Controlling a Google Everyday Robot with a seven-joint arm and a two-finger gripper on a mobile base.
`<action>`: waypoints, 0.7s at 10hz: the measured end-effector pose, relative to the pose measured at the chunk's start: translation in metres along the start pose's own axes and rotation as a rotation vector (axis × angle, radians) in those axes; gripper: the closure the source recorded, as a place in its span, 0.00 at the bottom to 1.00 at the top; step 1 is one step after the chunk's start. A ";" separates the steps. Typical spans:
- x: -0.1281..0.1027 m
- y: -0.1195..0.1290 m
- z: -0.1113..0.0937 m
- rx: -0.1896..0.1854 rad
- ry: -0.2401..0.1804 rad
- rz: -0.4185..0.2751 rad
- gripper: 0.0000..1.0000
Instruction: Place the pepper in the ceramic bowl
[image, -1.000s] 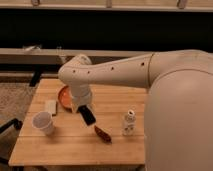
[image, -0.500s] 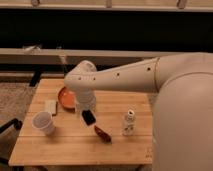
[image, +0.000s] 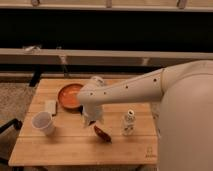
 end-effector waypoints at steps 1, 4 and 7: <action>0.000 -0.004 0.009 -0.003 0.010 -0.010 0.35; 0.002 -0.014 0.032 -0.014 0.047 -0.019 0.35; 0.010 -0.038 0.043 -0.022 0.072 0.015 0.35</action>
